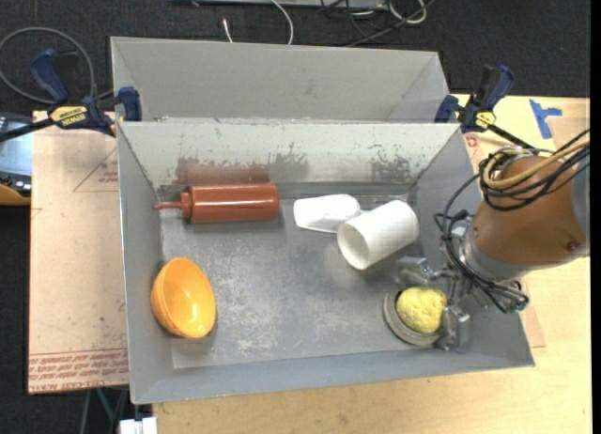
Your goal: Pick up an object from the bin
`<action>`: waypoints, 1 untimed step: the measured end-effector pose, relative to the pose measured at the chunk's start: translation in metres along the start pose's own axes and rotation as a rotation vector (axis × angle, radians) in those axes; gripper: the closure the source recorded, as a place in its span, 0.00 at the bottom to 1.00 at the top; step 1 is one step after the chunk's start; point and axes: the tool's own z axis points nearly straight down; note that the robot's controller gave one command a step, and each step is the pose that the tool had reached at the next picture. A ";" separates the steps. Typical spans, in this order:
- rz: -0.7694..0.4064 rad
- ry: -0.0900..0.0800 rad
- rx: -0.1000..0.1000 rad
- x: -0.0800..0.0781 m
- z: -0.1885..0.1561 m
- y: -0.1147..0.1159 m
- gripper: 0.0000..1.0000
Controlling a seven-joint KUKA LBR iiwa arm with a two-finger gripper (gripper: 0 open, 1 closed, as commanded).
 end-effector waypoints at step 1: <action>-0.066 -0.028 0.017 0.008 -0.004 0.008 1.00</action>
Offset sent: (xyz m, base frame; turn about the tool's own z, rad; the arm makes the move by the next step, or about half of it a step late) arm 0.0000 0.0000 0.0000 0.0000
